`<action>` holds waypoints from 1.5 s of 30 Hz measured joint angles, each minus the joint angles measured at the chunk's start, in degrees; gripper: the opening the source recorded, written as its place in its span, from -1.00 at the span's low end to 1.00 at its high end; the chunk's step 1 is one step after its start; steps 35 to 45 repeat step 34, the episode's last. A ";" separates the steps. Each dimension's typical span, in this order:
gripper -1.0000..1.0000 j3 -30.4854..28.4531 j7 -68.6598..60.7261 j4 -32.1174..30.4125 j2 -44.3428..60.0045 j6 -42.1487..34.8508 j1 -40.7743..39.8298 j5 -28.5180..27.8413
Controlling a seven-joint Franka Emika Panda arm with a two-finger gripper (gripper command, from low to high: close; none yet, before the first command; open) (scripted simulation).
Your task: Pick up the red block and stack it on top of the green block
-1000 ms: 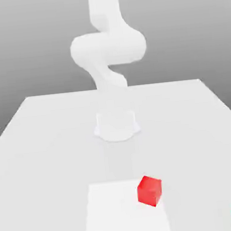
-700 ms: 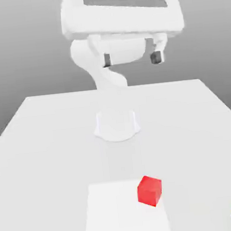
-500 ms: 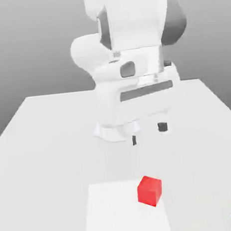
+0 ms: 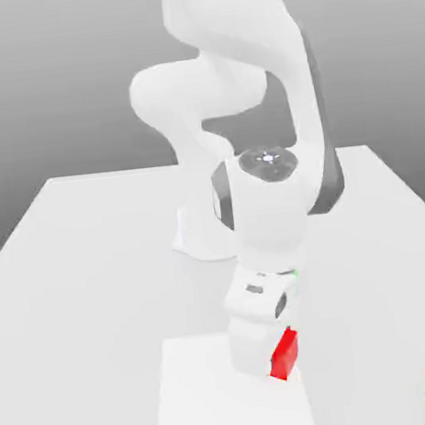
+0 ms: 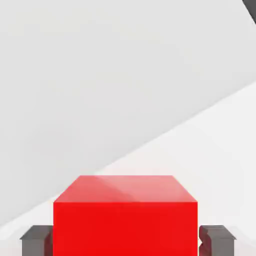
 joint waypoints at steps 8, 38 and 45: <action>-1.00 -0.92 1.41 -1.28 -8.69 -7.42 0.40 -2.03; 1.00 7.02 8.28 30.21 9.88 -20.43 13.27 -6.53; 1.00 7.02 8.28 30.21 9.88 -20.43 13.27 -6.53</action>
